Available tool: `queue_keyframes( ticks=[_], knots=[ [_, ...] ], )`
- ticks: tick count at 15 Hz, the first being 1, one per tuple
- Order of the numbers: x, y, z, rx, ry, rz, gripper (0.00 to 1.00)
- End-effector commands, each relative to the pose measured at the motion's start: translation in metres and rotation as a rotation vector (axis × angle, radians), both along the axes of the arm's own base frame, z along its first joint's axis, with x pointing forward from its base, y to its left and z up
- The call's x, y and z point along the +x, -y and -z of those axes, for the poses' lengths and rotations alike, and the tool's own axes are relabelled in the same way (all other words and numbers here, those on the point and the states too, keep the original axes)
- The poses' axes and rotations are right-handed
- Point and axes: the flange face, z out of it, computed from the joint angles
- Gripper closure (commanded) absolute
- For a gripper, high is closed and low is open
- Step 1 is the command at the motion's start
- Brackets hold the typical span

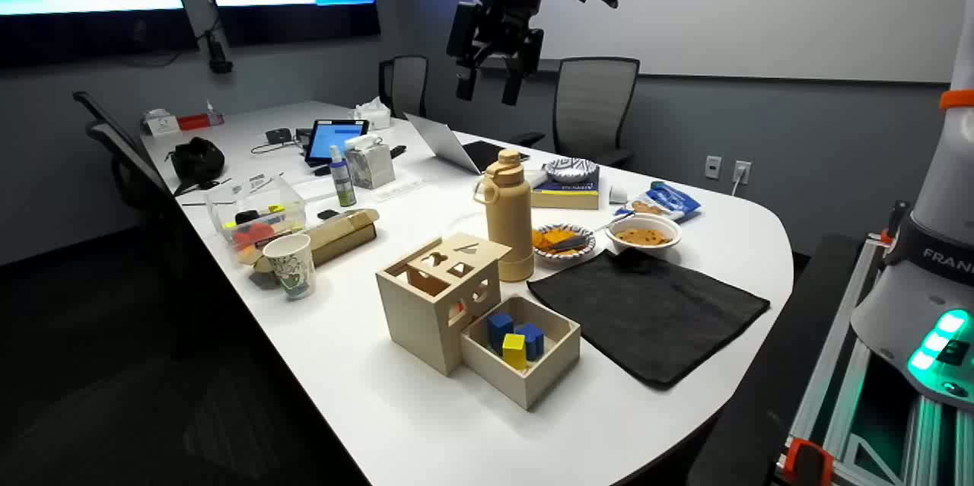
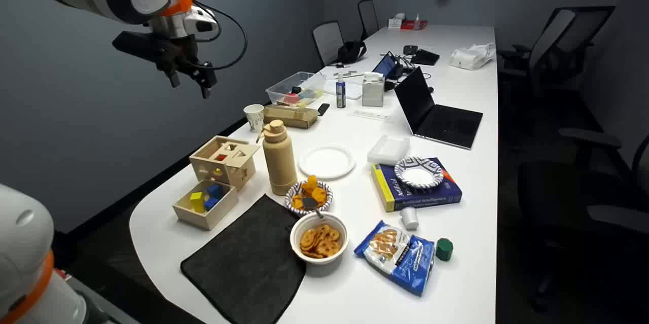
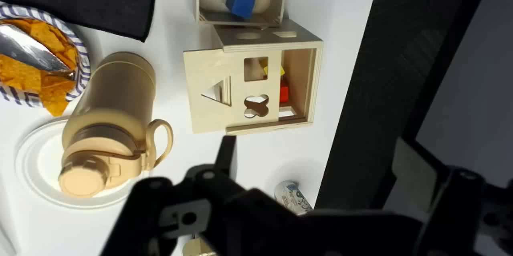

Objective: Pick up the yellow and blue objects and put them in the box

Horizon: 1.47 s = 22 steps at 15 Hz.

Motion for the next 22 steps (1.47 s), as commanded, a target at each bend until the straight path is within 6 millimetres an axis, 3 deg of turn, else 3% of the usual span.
queue_keyframes(
  ticks=[1, 6, 9, 17, 22],
  knots=[
    [0.0, 0.0, -0.001, -0.001, -0.001, 0.0, 0.0],
    [-0.015, -0.001, 0.045, -0.005, -0.035, 0.067, 0.0],
    [-0.023, -0.005, 0.08, -0.008, -0.075, 0.193, 0.0],
    [-0.017, -0.024, 0.179, 0.005, -0.182, 0.512, 0.0],
    [-0.03, -0.038, 0.223, 0.032, -0.234, 0.664, 0.0]
  ],
)
